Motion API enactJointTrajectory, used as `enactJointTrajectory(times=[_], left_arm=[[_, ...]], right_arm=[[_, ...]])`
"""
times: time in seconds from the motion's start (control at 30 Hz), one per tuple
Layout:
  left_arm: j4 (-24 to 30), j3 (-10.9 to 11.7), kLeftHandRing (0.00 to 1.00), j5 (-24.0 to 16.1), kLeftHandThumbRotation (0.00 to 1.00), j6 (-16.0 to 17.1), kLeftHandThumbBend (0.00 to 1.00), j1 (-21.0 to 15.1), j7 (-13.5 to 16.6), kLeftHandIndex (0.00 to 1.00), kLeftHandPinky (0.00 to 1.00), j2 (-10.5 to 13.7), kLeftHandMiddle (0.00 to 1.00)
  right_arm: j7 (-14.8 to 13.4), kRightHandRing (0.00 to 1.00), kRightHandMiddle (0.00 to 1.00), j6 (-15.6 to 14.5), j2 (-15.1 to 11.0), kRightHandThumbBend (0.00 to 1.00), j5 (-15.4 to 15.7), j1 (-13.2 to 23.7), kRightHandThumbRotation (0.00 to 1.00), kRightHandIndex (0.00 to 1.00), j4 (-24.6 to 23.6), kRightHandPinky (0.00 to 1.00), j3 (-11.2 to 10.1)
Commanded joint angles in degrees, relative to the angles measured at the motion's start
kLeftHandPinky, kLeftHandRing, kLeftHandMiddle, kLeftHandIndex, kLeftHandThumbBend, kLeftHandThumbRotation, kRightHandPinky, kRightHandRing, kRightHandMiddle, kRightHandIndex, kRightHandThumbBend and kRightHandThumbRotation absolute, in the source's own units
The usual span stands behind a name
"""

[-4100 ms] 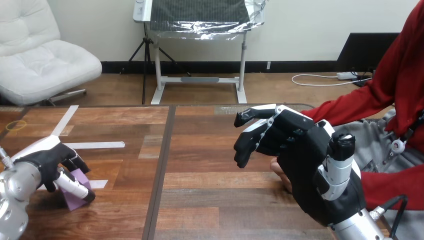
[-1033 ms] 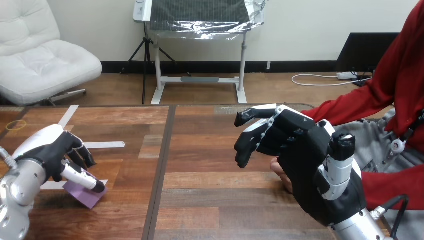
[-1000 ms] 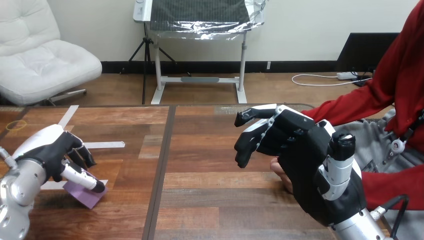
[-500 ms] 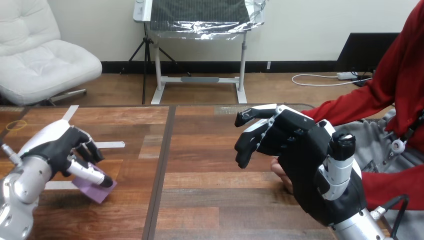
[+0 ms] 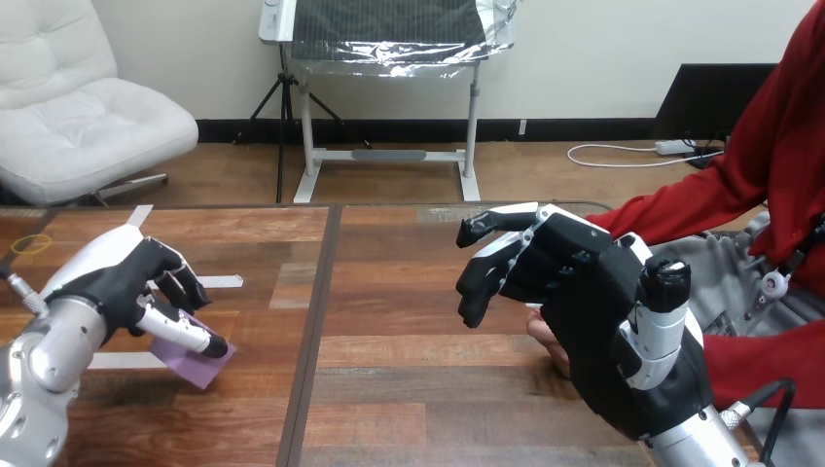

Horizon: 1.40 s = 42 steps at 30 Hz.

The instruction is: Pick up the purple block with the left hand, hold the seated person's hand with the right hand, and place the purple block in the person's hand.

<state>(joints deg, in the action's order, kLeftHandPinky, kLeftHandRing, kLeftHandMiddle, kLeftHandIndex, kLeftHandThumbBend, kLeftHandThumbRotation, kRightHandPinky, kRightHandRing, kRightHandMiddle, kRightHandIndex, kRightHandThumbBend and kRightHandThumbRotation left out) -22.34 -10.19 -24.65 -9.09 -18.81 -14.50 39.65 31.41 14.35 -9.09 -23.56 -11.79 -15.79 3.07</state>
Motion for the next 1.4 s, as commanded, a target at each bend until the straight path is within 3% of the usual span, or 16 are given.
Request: enactJointTrajectory(times=[0.0, 0.37, 0.6, 0.73, 1.0, 1.37], left_arm=[[3.32, 1.25, 0.41, 0.15, 0.0, -0.02, 0.74, -2.46, -0.37, 0.45, 0.36, -0.12, 0.47], [4.03, 1.08, 0.44, 1.35, 0.0, -1.34, 0.75, -2.73, -2.93, 0.48, 0.38, -0.91, 0.5], [5.13, 0.95, 0.55, 2.46, 0.0, -1.89, 0.82, -2.45, -5.57, 0.59, 0.46, -0.75, 0.62], [5.25, 0.31, 0.65, 1.89, 0.0, -1.18, 0.85, -2.42, -6.15, 0.66, 0.55, -0.37, 0.7], [5.29, -0.67, 0.73, -0.05, 0.07, -0.24, 0.88, -2.37, -6.26, 0.73, 0.63, 0.16, 0.77], [5.63, -0.61, 0.76, -0.27, 0.11, -1.24, 0.89, -2.57, -7.61, 0.75, 0.64, -0.17, 0.8]], right_arm=[[-0.19, 0.44, 0.52, 1.29, 0.51, 0.9, -0.11, 3.23, 1.0, 0.62, -0.26, 0.36, -0.73], [-0.07, 0.44, 0.52, 0.74, 0.3, 0.9, -0.5, 3.17, 1.0, 0.62, -0.59, 0.36, -0.74], [-0.28, 0.44, 0.52, 0.7, 0.45, 0.9, -0.41, 2.86, 1.0, 0.62, -0.8, 0.36, -0.63], [-0.35, 0.44, 0.52, 0.77, 0.4, 0.91, -0.24, 2.84, 1.0, 0.62, -0.84, 0.36, -0.66], [-0.43, 0.44, 0.52, 0.82, 0.48, 0.91, -0.18, 2.73, 1.0, 0.62, -0.95, 0.36, -0.59], [0.18, 0.44, 0.52, 0.99, 0.42, 0.9, -0.66, 2.8, 1.0, 0.62, -0.7, 0.36, -0.58]])
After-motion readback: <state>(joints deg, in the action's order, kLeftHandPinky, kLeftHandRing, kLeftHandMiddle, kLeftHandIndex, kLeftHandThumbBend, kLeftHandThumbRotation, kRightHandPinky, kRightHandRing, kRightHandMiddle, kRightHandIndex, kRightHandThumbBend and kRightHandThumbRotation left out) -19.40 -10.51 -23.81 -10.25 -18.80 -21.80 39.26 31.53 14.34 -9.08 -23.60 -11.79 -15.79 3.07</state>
